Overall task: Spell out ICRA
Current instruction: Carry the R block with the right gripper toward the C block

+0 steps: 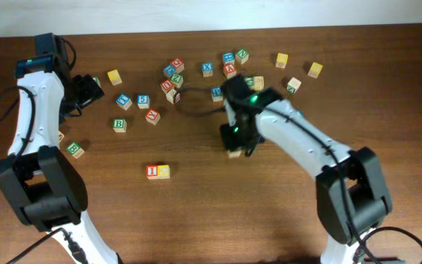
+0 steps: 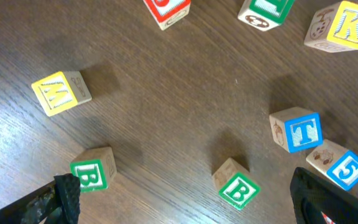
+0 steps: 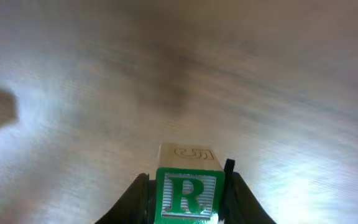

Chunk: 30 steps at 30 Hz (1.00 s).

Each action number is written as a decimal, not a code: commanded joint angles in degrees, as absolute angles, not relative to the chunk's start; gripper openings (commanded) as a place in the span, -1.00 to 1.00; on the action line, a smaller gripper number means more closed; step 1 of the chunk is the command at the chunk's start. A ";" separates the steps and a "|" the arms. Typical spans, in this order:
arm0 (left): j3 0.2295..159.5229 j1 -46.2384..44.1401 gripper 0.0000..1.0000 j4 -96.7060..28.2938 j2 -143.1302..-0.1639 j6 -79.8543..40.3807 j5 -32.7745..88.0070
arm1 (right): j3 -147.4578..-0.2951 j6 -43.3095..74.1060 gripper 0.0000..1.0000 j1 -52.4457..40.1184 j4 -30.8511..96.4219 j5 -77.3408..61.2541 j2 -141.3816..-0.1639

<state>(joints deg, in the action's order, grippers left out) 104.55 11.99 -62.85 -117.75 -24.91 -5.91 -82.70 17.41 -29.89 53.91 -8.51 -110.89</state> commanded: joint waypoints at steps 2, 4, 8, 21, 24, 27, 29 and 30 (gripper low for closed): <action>105.06 12.27 0.98 -62.87 -118.17 -24.77 -5.78 | -78.61 23.05 -0.55 -35.31 49.19 -8.69 -111.11; 105.06 12.27 0.98 -62.87 -118.17 -24.77 -5.76 | -78.37 23.53 -0.55 -37.32 47.16 -8.58 -111.11; 105.06 12.27 0.98 -62.87 -118.17 -24.77 -5.76 | -78.37 26.37 -0.48 -40.99 43.24 -8.40 -111.11; 105.06 12.27 0.98 -62.87 -118.17 -24.77 -5.78 | -78.30 29.65 -0.47 -45.15 40.64 -6.11 -111.24; 105.06 12.27 0.98 -62.87 -118.17 -24.77 -5.76 | -78.30 30.83 -0.42 -45.78 39.51 -3.88 -111.83; 105.06 12.27 0.98 -62.87 -118.17 -24.77 -5.78 | -78.30 30.98 -0.40 -46.15 38.92 -3.84 -112.71; 105.06 12.27 0.98 -62.87 -118.17 -24.77 -5.78 | -78.30 30.98 -0.39 -46.24 38.50 -3.86 -113.43; 105.06 12.27 0.98 -62.87 -118.17 -24.77 -5.78 | -78.30 30.98 -0.38 -46.24 38.35 -3.88 -113.65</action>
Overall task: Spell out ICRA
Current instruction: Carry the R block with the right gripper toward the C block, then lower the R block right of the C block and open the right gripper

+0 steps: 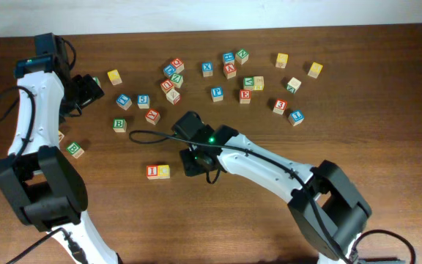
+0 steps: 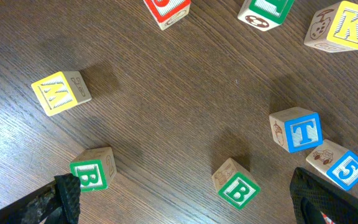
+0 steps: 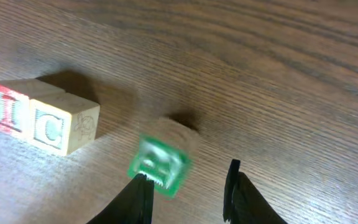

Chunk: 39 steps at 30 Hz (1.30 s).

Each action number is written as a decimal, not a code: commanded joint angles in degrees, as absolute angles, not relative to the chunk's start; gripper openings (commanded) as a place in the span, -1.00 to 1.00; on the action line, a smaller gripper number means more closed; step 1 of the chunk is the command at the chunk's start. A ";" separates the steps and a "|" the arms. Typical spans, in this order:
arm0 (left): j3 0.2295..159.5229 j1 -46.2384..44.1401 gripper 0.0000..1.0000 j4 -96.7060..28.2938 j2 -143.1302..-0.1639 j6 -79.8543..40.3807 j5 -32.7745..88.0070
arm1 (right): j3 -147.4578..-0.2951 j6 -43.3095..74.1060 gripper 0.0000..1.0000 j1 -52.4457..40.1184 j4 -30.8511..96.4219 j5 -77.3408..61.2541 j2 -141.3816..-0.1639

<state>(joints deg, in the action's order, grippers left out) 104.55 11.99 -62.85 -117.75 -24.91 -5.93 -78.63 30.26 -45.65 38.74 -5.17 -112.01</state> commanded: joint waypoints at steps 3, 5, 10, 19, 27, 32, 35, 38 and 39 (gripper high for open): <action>105.06 12.27 0.98 -62.87 -118.17 -24.77 -5.78 | -78.30 30.96 -0.25 -46.22 38.30 -3.86 -113.78; 105.06 12.27 0.98 -62.87 -118.17 -24.77 -5.76 | -78.30 30.96 -0.15 -46.22 38.24 -3.81 -113.78; 105.06 12.27 0.98 -62.87 -118.17 -24.77 -5.78 | -78.30 30.96 -0.09 -45.63 35.44 -3.77 -113.78; 105.06 12.27 0.98 -62.87 -118.17 -24.77 -5.78 | -78.32 30.94 -0.06 -40.10 31.88 -0.82 -113.78; 105.06 12.27 0.98 -62.87 -118.17 -24.77 -5.76 | -78.30 30.28 0.96 -36.60 34.54 -1.23 -113.78; 105.06 12.27 0.98 -62.87 -118.17 -24.77 -5.78 | -78.30 30.33 0.30 -36.73 37.67 -1.28 -113.78; 105.06 12.27 0.98 -62.87 -118.17 -24.77 -5.78 | -78.30 30.33 0.00 -36.73 41.63 -3.07 -113.78; 105.06 12.27 0.98 -62.87 -118.17 -24.77 -5.78 | -78.30 30.33 0.01 -36.84 44.45 -6.57 -113.78; 105.06 12.27 0.98 -62.87 -118.17 -24.77 -5.78 | -78.30 30.33 0.01 -36.84 44.91 -7.68 -113.78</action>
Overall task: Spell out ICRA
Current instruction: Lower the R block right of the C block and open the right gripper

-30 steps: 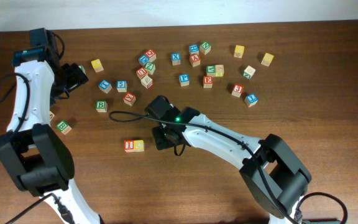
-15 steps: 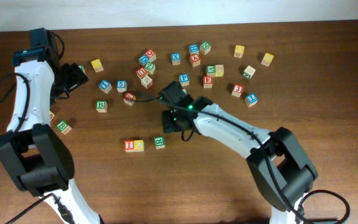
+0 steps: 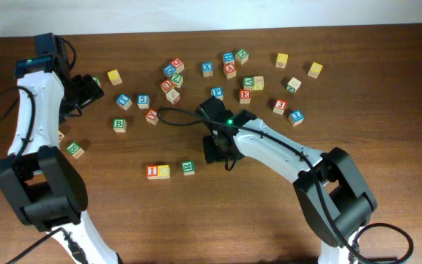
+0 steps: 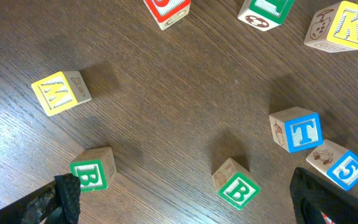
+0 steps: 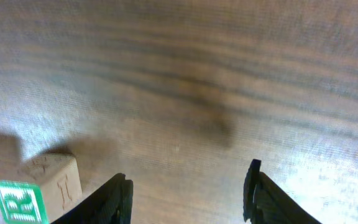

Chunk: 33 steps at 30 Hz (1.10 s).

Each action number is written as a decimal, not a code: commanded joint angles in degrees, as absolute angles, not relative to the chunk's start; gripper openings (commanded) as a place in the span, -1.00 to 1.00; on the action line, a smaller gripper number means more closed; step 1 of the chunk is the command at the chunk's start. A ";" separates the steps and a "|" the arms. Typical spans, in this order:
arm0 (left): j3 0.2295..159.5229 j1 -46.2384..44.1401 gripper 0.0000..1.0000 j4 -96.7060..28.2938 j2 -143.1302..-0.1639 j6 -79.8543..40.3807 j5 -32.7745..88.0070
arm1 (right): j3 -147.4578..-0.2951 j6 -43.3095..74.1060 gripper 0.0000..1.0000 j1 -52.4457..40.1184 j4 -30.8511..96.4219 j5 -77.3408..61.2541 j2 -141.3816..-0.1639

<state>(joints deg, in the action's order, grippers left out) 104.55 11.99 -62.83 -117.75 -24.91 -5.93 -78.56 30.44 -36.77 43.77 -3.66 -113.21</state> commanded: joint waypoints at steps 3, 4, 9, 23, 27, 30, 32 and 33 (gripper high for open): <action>105.06 12.27 0.98 -62.87 -118.17 -24.77 -5.78 | -78.30 30.33 0.01 -36.91 46.39 -9.98 -113.78; 105.06 12.27 0.98 -62.87 -118.17 -24.77 -5.76 | -78.30 30.33 0.01 -36.93 46.87 -10.00 -113.78; 105.06 12.27 0.98 -62.87 -118.17 -24.77 -5.76 | -78.30 30.30 0.01 -37.87 47.99 -9.91 -113.78; 105.06 12.27 0.98 -62.87 -118.17 -24.77 -5.76 | -78.30 30.28 0.09 -37.82 38.04 2.26 -113.78; 105.06 12.27 0.98 -62.87 -118.17 -24.77 -5.78 | -78.30 30.28 -0.29 -37.82 33.74 2.24 -113.78; 105.06 12.27 0.98 -62.87 -118.17 -24.77 -5.76 | -78.30 30.28 -0.76 -37.80 31.90 2.24 -113.78; 105.06 12.27 0.98 -62.87 -118.17 -24.77 -5.78 | -78.30 30.28 -0.92 -37.80 31.66 2.26 -113.78; 105.06 12.27 0.98 -62.87 -118.17 -24.77 -5.78 | -78.30 30.28 -0.92 -37.80 31.66 2.26 -113.78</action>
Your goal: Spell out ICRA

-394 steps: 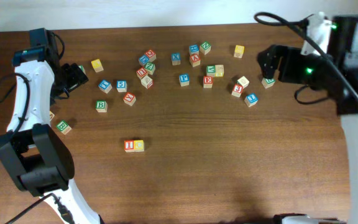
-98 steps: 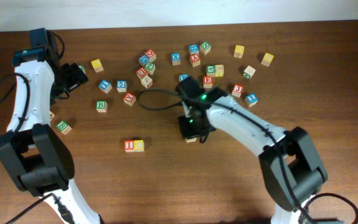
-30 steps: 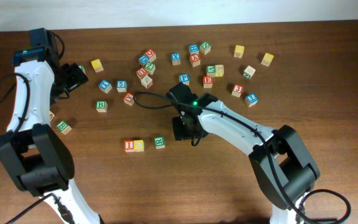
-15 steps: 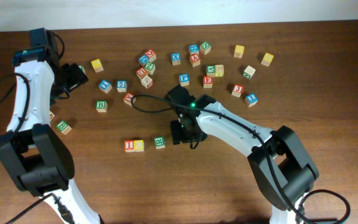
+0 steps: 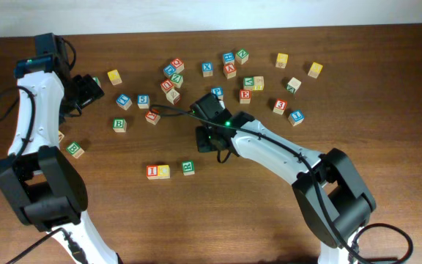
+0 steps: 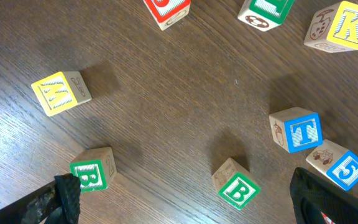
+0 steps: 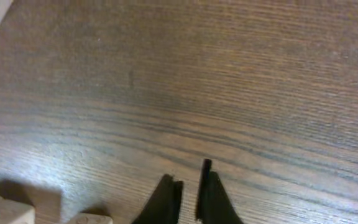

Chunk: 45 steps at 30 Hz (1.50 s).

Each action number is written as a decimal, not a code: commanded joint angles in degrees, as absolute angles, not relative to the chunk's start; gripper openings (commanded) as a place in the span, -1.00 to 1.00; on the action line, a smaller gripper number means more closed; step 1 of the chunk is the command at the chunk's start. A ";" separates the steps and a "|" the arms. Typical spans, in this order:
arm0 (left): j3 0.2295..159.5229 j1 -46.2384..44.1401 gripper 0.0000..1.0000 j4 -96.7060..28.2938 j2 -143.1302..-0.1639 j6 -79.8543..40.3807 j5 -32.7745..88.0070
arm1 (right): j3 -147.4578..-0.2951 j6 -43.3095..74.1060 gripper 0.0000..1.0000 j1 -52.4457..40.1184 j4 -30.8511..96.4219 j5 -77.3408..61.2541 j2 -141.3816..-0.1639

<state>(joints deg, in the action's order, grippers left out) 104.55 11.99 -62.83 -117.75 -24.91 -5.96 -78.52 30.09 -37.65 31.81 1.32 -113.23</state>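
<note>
A red I block (image 5: 152, 171) and a C block (image 5: 164, 171) stand touching, side by side, near the table's front. A green R block (image 5: 187, 168) sits a small gap to their right. My right gripper (image 5: 208, 140) hovers behind and to the right of the R. In its wrist view the right gripper (image 7: 189, 186) is shut over bare wood with nothing between its fingers. My left gripper (image 5: 86, 91) is at the far left. Its wrist view shows the left gripper (image 6: 183, 200) wide open above two green B blocks (image 6: 237, 188).
Several loose letter blocks (image 5: 218, 70) are scattered along the back of the table. Under the left wrist lie a yellow W (image 6: 59, 92), a blue T (image 6: 297, 130), a blue 5 (image 6: 344, 168) and a yellow K (image 6: 344, 25). A black cable (image 5: 171, 110) trails from the right arm.
My right gripper was open low beside the R block; now it is shut, empty, and a little further back and left. The R block and the left arm have not moved.
My right gripper was shut on the green R block at mid-table. Then it was open by the I and C pair with the R loose between its fingers. Then the R sat right of C with the gripper open and drawn off; now the gripper is shut.
</note>
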 commanded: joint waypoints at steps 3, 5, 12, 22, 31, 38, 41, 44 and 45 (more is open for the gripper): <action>105.06 12.27 0.98 -62.87 -118.17 -24.77 -5.78 | -78.30 30.24 -0.92 -37.80 31.38 2.26 -113.78; 105.06 12.27 0.98 -62.87 -118.17 -24.77 -5.76 | -78.30 28.62 -0.92 -37.80 29.87 2.24 -113.78; 105.06 12.27 0.98 -62.87 -118.17 -24.77 -5.78 | -78.30 26.57 -0.92 -37.82 28.14 2.22 -113.78; 105.06 12.27 0.98 -62.87 -118.17 -24.77 -5.78 | -77.89 26.59 -0.92 -37.87 32.38 1.98 -113.78; 105.06 12.27 0.98 -62.87 -118.17 -24.77 -5.78 | -77.67 26.61 -0.92 -37.87 32.12 1.98 -113.78; 105.06 12.27 0.98 -62.87 -118.17 -24.77 -5.76 | -77.67 26.59 -0.92 -37.85 27.81 2.02 -113.78; 105.06 12.27 0.98 -62.87 -118.17 -24.77 -5.78 | -77.67 26.61 -0.92 -37.87 27.94 1.98 -113.78; 105.06 12.27 0.98 -62.87 -118.17 -24.77 -5.78 | -77.67 26.61 -0.92 -37.87 28.47 1.98 -113.78; 105.06 12.27 0.98 -62.87 -118.17 -24.77 -5.76 | -77.67 26.61 -0.92 -37.87 28.67 1.98 -113.78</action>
<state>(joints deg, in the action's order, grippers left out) 104.55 11.99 -62.85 -117.75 -24.91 -5.93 -77.97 26.79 -37.65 28.29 1.32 -113.23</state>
